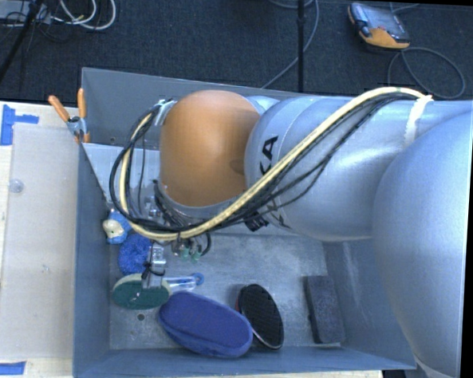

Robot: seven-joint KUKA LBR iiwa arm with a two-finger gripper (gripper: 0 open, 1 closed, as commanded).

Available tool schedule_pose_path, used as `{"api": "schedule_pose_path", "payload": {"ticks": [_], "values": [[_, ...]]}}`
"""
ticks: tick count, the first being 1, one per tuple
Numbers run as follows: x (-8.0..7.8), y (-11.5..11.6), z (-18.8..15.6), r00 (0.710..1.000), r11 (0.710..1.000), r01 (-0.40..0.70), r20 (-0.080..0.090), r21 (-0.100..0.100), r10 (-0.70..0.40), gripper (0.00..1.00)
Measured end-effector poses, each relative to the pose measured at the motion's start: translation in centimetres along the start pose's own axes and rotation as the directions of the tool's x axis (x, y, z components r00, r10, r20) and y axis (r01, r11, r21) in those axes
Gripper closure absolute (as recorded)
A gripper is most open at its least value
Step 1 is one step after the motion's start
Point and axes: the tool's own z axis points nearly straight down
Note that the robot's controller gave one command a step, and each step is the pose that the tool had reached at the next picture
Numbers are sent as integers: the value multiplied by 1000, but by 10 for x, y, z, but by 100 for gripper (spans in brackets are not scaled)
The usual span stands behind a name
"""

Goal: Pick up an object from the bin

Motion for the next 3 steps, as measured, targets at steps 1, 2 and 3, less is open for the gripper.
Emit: {"api": "schedule_pose_path", "payload": {"ticks": [1, 2, 3], "values": [[16, -9, 42, 1000, 1000, 12, 3, -2, -12, 0], [25, -15, 118, 1000, 1000, 19, 6, -3, -19, 100], [25, -15, 118, 1000, 1000, 19, 6, -3, -19, 100]]}}
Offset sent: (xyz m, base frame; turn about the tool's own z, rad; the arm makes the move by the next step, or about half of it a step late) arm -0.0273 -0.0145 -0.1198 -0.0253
